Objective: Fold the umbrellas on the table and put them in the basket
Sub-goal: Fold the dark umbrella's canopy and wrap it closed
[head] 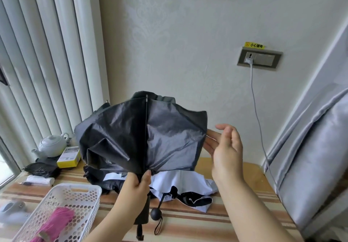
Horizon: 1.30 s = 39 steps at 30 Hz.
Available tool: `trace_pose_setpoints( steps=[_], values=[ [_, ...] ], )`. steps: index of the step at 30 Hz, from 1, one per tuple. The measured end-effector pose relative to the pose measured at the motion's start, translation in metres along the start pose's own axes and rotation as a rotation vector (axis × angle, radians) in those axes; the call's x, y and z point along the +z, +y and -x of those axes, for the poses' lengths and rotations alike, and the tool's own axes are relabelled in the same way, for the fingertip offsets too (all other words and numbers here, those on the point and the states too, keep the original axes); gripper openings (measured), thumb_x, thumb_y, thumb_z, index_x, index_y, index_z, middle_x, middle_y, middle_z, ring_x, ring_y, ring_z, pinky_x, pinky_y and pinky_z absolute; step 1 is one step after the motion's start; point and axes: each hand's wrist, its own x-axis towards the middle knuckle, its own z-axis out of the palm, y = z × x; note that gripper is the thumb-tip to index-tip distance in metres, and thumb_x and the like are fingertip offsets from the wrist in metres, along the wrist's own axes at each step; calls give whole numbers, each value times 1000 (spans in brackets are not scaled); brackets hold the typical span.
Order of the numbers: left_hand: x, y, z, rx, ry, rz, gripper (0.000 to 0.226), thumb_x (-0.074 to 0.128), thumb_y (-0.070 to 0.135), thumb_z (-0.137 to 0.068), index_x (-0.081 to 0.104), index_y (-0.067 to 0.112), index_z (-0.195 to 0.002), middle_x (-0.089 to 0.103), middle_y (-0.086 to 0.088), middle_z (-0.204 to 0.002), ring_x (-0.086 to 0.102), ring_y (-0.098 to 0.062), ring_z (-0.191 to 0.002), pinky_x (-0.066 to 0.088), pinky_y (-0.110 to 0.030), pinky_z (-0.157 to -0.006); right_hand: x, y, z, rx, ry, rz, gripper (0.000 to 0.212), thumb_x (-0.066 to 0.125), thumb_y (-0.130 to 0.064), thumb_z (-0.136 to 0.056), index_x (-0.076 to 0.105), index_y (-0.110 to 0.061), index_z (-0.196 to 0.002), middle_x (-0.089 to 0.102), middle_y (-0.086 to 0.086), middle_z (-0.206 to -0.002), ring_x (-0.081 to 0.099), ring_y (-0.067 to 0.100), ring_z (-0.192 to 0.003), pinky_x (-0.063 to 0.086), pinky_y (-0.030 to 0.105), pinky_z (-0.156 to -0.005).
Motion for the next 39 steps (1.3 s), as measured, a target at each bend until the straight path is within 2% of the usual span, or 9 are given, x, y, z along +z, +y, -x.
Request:
trace_pose_setpoints(
  steps=[2, 5, 8, 12, 17, 21, 24, 27, 39],
  values=[
    [0, 0, 1, -6, 14, 38, 29, 51, 26, -96, 41, 8, -77, 46, -10, -65, 44, -20, -57, 37, -32, -59, -3, 0, 2, 338, -109, -213, 39, 44, -54, -87, 54, -20, -102, 73, 5, -87, 70, 19, -75, 56, 38, -73],
    [2, 2, 2, -15, 36, 51, 31, 52, 27, -96, 38, 8, -75, 44, -9, -62, 43, -21, -56, 37, -32, -57, -2, 12, 14, 517, -352, 35, 65, 70, -65, -65, 62, -20, -112, 71, 2, -109, 69, 20, -97, 55, 47, -90],
    [5, 5, 5, -7, 22, 40, 30, 51, 26, -96, 38, 7, -77, 43, -8, -62, 42, -20, -55, 37, -31, -56, 8, 18, 23, 354, -313, 294, 35, 63, -46, -88, 65, -13, -101, 71, 13, -105, 69, 26, -92, 57, 47, -85],
    [2, 8, 3, -84, -47, 105, 30, 53, 29, -96, 42, 6, -81, 46, -5, -63, 42, -17, -55, 37, -28, -55, 5, 8, 31, -41, -368, 487, 63, 38, -54, -89, 57, 5, -99, 60, 32, -99, 58, 42, -90, 49, 47, -76],
    [-3, 16, 5, -192, -198, 378, 26, 54, 24, -96, 42, 5, -83, 44, -8, -71, 34, -14, -52, 36, -26, -51, -6, 3, 29, 134, -341, 250, 28, 40, -32, -99, 62, -14, -99, 67, 16, -100, 73, 19, -76, 53, 59, -83],
    [-4, 19, 6, -200, -389, 572, 15, 49, 20, -97, 40, 9, -96, 50, -3, -67, 33, -9, -45, 38, -23, -53, -10, 2, 22, 191, -291, 228, 23, 38, -32, -101, 61, -35, -103, 67, -15, -110, 68, 14, -101, 57, 34, -84],
    [-2, 21, 6, -203, -411, 602, 14, 48, 19, -97, 42, 7, -93, 50, -2, -66, 32, -7, -44, 37, -22, -54, -12, -4, 16, 187, -245, 506, 41, 41, -38, -100, 62, -5, -92, 71, 14, -88, 71, 12, -64, 54, 20, -52],
    [0, 19, 5, -192, -373, 484, 23, 50, 20, -97, 47, 7, -78, 44, -4, -65, 31, -9, -46, 36, -22, -51, -7, -21, 12, -58, -182, 694, 49, 53, -34, -96, 49, 12, -79, 59, 28, -58, 63, 13, -43, 45, 27, -43],
    [0, 16, -1, -155, -308, 330, 29, 53, 22, -97, 48, 8, -73, 40, -9, -73, 32, -12, -53, 29, -27, -58, 21, -44, 22, -310, -404, 492, 15, 45, -25, -100, 48, -31, -86, 52, 0, -47, 51, 4, -37, 41, 17, -41]
  ],
)
